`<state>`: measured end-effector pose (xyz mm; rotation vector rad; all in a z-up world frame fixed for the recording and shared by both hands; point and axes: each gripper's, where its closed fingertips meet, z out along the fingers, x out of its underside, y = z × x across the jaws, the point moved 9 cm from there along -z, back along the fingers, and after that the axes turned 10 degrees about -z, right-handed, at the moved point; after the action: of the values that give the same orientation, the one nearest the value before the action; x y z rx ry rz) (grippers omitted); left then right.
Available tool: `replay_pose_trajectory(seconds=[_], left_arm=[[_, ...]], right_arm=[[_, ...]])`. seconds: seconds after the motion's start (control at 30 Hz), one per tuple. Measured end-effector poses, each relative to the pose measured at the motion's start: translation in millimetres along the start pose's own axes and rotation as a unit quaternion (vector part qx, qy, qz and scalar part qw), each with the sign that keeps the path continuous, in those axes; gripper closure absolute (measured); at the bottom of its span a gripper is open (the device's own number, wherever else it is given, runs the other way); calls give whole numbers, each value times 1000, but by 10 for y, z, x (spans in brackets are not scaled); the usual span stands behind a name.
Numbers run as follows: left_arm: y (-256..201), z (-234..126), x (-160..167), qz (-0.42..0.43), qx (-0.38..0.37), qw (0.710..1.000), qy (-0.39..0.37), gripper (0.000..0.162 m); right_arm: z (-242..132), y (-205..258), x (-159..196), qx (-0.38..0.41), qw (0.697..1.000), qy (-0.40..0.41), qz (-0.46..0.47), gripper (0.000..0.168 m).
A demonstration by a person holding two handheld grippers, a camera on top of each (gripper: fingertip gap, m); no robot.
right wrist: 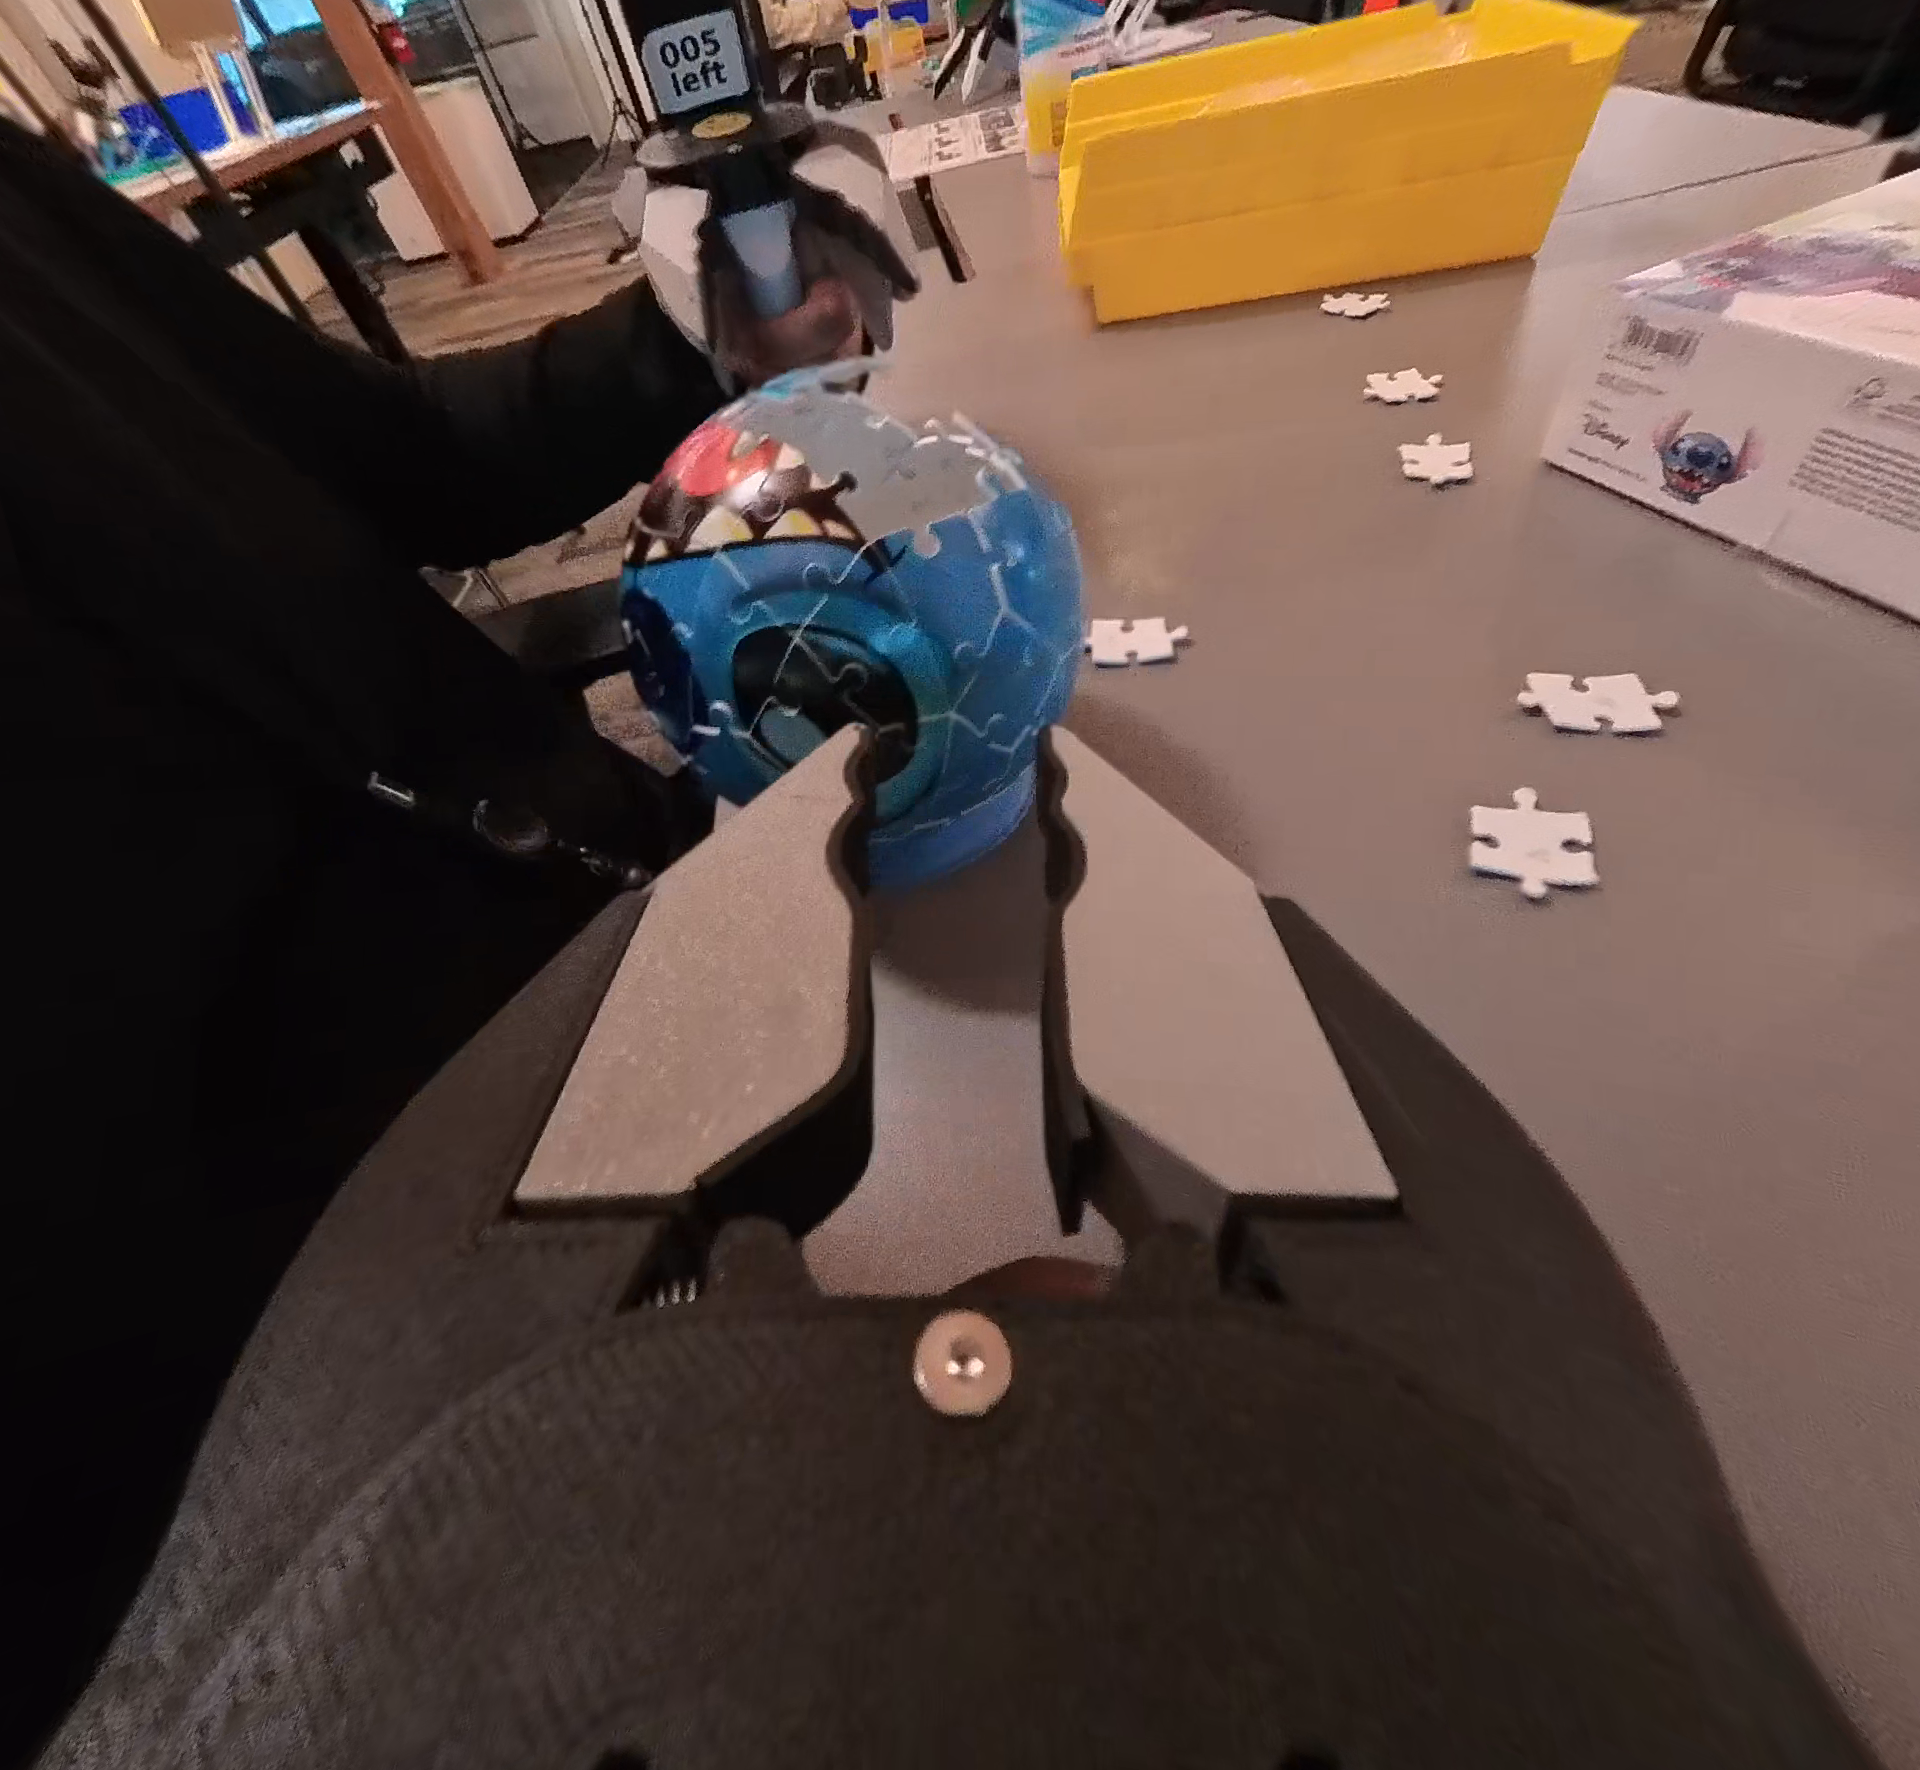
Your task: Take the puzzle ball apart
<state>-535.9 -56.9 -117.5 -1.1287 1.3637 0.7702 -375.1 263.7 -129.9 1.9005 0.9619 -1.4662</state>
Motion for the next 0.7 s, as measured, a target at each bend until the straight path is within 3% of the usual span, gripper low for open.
replay_pose_trajectory(seconds=[0.13,0.27,0.4,0.6,0.7], left_arm=[[-231,30,194,-71,-31,997,20,82],[-488,181,372,-100,-78,991,40,73],[-612,359,540,-69,-141,983,90,65],[-586,569,587,-104,-160,975,112,60],[-559,689,574,-113,-138,976,125,58]], right_arm=[[74,221,175,-8,999,45,-11,126],[172,335,252,1,996,78,-37,122],[206,322,272,7,996,84,-44,119],[244,213,288,2,997,68,-34,114],[335,183,232,-37,996,65,-42,114]])
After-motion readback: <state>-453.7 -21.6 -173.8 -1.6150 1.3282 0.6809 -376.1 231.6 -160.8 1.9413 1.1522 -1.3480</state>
